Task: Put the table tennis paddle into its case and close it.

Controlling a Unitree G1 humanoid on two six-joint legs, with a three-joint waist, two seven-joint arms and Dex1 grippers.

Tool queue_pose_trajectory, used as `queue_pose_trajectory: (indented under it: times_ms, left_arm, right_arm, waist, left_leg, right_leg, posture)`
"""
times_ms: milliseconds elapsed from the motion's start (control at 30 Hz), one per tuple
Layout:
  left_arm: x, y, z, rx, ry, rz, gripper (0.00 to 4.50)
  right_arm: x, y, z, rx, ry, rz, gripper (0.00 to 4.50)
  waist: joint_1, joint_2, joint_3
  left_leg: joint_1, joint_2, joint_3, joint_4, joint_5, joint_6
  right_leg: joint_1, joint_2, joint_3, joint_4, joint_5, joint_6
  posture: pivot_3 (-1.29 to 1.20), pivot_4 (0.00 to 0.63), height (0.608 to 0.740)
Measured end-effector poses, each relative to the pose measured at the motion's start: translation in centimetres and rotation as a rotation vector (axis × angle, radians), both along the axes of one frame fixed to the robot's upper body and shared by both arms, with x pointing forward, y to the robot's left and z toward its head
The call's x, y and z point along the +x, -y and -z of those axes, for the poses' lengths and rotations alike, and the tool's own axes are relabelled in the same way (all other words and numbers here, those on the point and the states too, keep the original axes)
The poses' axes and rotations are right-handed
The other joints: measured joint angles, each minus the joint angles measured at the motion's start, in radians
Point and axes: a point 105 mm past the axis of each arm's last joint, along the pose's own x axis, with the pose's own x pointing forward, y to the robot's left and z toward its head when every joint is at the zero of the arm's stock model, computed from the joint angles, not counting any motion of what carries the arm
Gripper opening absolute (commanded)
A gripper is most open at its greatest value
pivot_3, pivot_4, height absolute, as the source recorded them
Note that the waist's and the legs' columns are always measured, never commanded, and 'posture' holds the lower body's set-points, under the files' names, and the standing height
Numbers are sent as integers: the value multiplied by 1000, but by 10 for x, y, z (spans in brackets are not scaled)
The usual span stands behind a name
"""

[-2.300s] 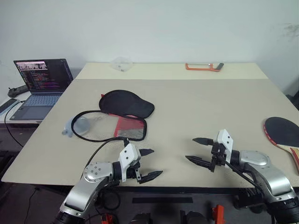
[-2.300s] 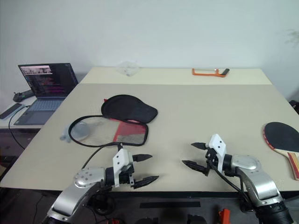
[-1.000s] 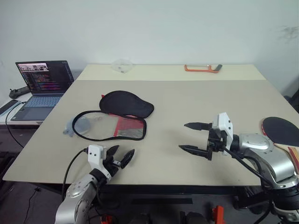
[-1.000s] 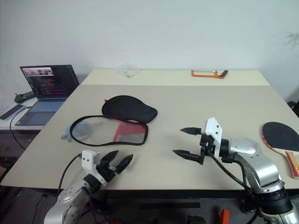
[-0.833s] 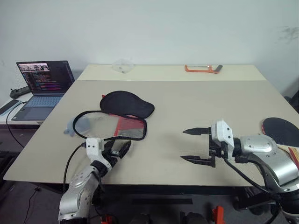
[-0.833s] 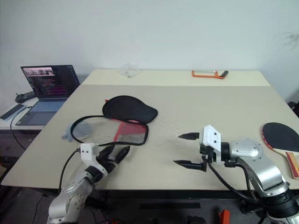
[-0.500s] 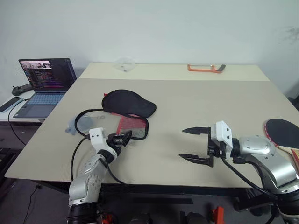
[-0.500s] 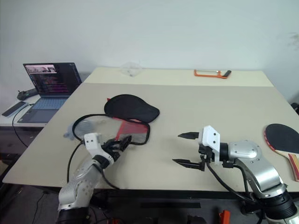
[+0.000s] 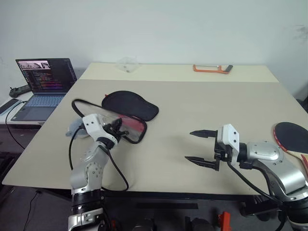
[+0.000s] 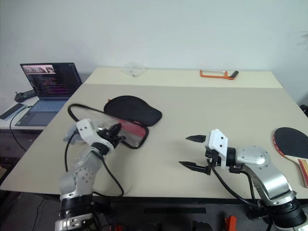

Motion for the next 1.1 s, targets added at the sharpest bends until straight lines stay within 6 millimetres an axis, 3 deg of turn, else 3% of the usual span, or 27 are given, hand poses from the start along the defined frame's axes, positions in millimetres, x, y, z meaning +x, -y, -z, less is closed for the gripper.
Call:
queue_pose_trajectory:
  times_ms: [67,167,367,533,700,867,1000,1100]
  left_arm:
    - [5,-4,-12,-31,32,-7,36]
    - [13,11,-24,-91,46,86,36]
    - [17,78,-30,-133,1,457,36]
    - [19,119,-44,-185,-15,703,36]
    - [3,152,-48,-221,-58,986,36]
    - [-6,149,-43,-184,-102,1086,36]
    - [7,118,-32,-132,-133,980,36]
    - [23,84,-23,-114,-154,848,36]
  right_arm:
    - [0,1,-1,0,3,6,4500]
    - [1,5,-2,-7,7,18,4500]
    - [2,10,-4,-12,17,45,4500]
    - [-3,17,1,-38,0,68,4500]
    - [-6,30,0,-69,-3,110,4500]
    - [-9,37,-1,-73,-1,143,4500]
    - [-10,37,0,-73,-7,151,4500]
    - [-12,36,-1,-70,-7,145,4500]
  waist:
    - [0,0,0]
    - [0,0,0]
    - [-1,-1,1]
    - [-4,-2,1]
    - [-9,-2,2]
    - [-16,-2,2]
    - [-14,-3,2]
    - [-14,-3,2]
  left_leg:
    - [0,0,0,0,0,0]
    - [0,0,0,0,0,0]
    - [-1,-1,0,0,0,0]
    - [-1,-1,0,0,0,0]
    - [-1,-1,0,0,0,0]
    - [0,0,1,0,0,0]
    - [0,-1,1,0,0,0]
    - [-1,0,1,0,0,0]
  right_leg:
    - [0,0,0,0,0,0]
    - [0,0,0,0,0,0]
    - [0,0,-1,0,0,1]
    - [0,0,0,0,0,1]
    - [0,0,0,0,-1,1]
    - [-1,0,1,1,-1,1]
    - [-1,0,1,1,-1,1]
    - [-2,0,1,1,-1,1]
  posture:
    - [0,150,740]
    - [0,150,740]
    - [0,150,740]
    - [0,150,740]
    - [0,150,740]
    - [0,150,740]
    - [0,150,740]
    - [0,150,740]
